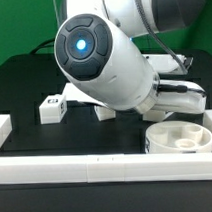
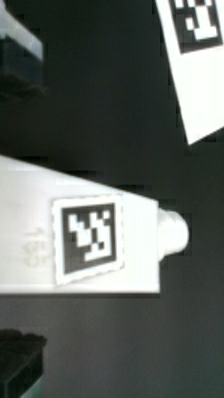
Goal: Assemble stool
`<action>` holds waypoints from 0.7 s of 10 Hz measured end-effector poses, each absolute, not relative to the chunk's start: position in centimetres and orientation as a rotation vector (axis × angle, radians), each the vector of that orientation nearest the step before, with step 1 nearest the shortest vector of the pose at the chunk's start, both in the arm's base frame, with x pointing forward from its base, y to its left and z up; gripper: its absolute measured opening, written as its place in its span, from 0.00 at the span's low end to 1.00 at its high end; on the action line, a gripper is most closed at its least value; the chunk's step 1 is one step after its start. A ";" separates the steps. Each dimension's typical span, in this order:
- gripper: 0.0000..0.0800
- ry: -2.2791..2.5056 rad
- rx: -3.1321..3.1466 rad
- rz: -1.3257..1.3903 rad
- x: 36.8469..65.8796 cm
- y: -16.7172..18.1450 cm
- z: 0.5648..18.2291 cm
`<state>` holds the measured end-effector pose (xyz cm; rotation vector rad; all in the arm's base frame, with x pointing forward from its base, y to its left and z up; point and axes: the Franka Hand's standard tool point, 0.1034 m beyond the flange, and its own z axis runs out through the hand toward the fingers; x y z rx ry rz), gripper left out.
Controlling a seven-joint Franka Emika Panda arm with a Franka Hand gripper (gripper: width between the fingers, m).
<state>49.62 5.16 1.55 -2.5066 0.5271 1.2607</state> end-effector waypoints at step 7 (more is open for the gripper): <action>0.64 0.520 -2.511 1.267 49.1 5.7 0.5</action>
Offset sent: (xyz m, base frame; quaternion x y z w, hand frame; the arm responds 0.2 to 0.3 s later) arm 0.0039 0.0027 -0.0078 0.0013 0.0038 0.0109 0.9999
